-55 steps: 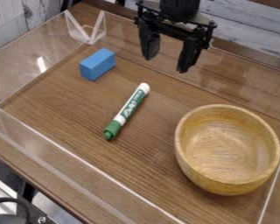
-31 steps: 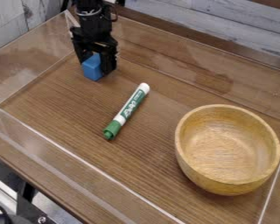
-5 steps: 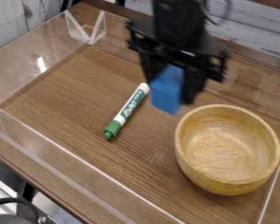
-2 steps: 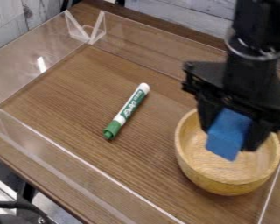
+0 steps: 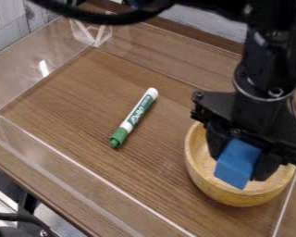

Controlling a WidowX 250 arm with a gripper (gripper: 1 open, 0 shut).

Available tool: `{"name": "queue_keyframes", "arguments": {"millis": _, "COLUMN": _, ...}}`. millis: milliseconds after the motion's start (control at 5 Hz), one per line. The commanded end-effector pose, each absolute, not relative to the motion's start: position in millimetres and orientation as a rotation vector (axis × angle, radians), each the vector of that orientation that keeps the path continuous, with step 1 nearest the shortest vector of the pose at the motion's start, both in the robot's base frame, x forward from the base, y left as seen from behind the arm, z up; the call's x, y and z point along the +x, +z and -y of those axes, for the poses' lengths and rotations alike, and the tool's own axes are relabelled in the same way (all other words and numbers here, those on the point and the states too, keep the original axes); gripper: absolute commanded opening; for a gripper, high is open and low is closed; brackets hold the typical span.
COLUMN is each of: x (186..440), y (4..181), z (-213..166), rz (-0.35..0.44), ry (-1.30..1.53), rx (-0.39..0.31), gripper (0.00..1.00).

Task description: Put the blue block in the brown bowl

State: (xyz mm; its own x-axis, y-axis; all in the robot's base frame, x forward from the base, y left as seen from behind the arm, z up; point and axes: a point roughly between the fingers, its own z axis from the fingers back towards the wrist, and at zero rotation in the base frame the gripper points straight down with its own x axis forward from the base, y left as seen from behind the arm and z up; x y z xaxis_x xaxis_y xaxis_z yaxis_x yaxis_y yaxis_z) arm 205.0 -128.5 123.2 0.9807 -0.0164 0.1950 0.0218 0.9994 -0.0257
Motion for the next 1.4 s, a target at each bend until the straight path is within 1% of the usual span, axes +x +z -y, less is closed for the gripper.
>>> {"name": "queue_keyframes", "arguments": {"millis": 0, "x": 210, "y": 129.9, "z": 128, "rz": 0.237, "ry": -0.023, "rx": -0.052, "gripper": 0.0}}
{"name": "queue_keyframes", "arguments": {"millis": 800, "x": 220, "y": 124.5, "z": 115, "rz": 0.275, "ry": -0.019, "rx": -0.104, "gripper": 0.0}}
{"name": "queue_keyframes", "arguments": {"millis": 1000, "x": 223, "y": 125.0, "z": 117, "rz": 0.277, "ry": -0.011, "rx": -0.106, "gripper": 1.0}}
{"name": "queue_keyframes", "arguments": {"millis": 1200, "x": 224, "y": 126.7, "z": 115, "rz": 0.273, "ry": -0.001, "rx": -0.103, "gripper": 1.0}}
